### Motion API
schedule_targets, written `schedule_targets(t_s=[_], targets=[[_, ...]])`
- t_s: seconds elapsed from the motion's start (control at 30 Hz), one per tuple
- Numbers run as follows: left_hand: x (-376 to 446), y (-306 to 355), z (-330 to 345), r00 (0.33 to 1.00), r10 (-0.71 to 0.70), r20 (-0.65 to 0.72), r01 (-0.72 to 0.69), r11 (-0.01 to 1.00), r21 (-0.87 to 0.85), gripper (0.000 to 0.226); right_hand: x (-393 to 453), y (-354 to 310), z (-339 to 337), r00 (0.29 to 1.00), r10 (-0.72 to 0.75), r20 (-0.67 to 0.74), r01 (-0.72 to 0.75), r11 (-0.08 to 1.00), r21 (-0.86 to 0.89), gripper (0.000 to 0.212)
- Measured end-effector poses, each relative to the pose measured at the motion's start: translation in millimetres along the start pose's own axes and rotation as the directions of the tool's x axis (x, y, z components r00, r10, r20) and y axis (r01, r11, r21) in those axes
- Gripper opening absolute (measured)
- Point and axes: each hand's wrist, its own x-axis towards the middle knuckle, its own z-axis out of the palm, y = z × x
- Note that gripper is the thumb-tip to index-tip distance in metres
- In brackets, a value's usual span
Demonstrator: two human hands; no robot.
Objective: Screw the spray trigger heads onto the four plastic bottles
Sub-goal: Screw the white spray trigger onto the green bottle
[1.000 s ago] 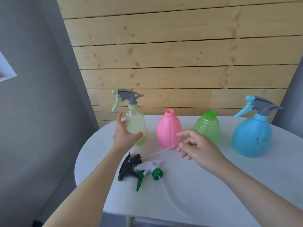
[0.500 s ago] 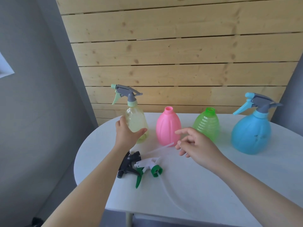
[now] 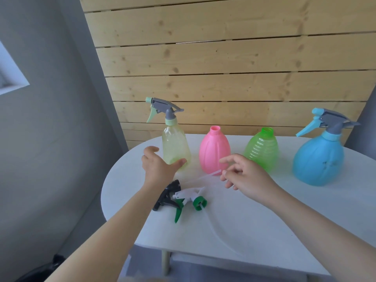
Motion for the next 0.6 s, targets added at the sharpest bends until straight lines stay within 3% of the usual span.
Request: schedule_targets(t_s=[0.07,0.2,0.3,0.43,0.5,0.6], targets=[[-8,-1,-6,0.991,0.05,0.121,-0.061,0.994,0.086,0.054,0,2,3,1.0,0.009,0.028,-0.008,1.0,-0.03,0.021],[-22,-2,-11,0.884,0.167,0.436,-0.286,0.932,0.223,0.016,-4,7,10,0.992,0.048,0.113,-0.034,0.991,-0.127,0.018],[-28,3,-12,0.808,0.217,0.548,-0.379,0.904,0.2,0.012,-6,11,20,0.988,0.054,0.147,-0.024,0.98,-0.197,0.011],[-37,10,-17,0.678,0.174,0.714,-0.422,0.888,0.184,0.019,-3,11,32,0.981,0.074,0.181,-0.02,0.959,-0.283,0.011],[-41,12,-14,0.676,0.16,0.72,-0.404,0.897,0.18,0.017,-1,11,33,0.969,0.126,0.211,-0.055,0.948,-0.313,0.022],[-47,17,-12,0.694,0.144,0.705,-0.369,0.913,0.176,0.017,-1,12,31,0.936,0.229,0.267,-0.188,0.967,-0.172,0.026]])
